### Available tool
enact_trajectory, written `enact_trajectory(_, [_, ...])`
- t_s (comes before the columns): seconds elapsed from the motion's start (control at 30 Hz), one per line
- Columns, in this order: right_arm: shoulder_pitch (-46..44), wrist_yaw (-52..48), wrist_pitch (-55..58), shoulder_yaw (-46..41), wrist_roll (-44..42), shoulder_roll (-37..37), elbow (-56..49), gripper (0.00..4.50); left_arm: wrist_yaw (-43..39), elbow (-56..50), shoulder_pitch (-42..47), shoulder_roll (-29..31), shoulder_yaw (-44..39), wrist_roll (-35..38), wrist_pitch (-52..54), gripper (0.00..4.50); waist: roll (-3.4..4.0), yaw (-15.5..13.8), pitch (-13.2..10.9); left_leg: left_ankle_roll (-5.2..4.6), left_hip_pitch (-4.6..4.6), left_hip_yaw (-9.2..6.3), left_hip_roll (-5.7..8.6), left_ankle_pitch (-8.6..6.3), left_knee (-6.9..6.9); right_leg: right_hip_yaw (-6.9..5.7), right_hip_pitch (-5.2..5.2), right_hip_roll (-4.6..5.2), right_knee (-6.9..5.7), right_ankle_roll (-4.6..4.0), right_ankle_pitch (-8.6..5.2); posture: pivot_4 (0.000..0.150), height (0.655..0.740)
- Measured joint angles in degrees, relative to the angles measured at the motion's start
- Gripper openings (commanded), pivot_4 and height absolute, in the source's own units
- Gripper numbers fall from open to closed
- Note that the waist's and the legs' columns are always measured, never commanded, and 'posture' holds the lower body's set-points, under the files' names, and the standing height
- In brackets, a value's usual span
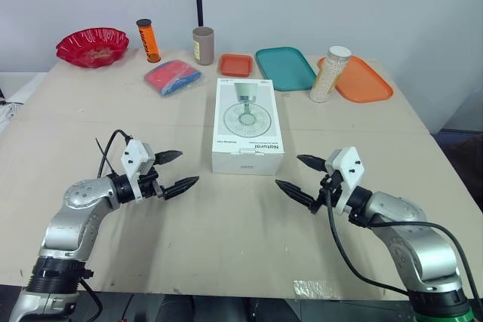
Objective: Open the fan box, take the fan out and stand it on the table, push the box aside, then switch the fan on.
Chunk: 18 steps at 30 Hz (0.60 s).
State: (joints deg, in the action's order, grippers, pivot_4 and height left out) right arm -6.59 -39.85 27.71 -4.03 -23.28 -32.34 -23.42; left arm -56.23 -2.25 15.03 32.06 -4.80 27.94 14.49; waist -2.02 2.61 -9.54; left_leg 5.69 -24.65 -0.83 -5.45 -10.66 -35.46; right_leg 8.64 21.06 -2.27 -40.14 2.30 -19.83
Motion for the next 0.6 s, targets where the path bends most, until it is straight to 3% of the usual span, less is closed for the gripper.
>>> enact_trajectory(0.13, [-1.4, 0.3, 0.2, 0.0, -0.2, 0.2, 0.0, 4.50, -0.9, 0.2, 4.2, -0.1, -0.8, 2.4, 0.4, 2.52, 0.00, 0.0, 0.0, 0.00, 0.01, -0.07, 0.00, 0.00, -0.05, -0.07, -0.06, 0.00, 0.00, 0.00, 0.00, 0.150, 0.7389])
enact_trajectory(0.37, [-7.2, 2.1, 1.6, -0.3, -2.0, 0.8, -0.1, 4.50, -0.5, 6.9, 15.8, -5.5, 0.8, 1.7, -0.8, 0.07, 0.01, -0.1, 0.0, -0.01, -0.02, -0.22, 0.04, 0.01, -0.11, -0.22, -0.12, 0.00, 0.02, -0.01, 0.01, 0.150, 0.7389])
enact_trajectory(0.6, [-10.5, 3.7, 1.1, 0.2, -0.6, 1.4, 0.3, 4.50, -0.4, 13.4, 20.9, -7.3, 3.8, -2.9, -4.8, 0.07, 0.02, -0.1, 0.0, -0.05, -0.06, -0.34, 0.04, 0.07, -0.16, -0.38, -0.14, 0.00, -0.01, -0.05, 0.03, 0.150, 0.7389])
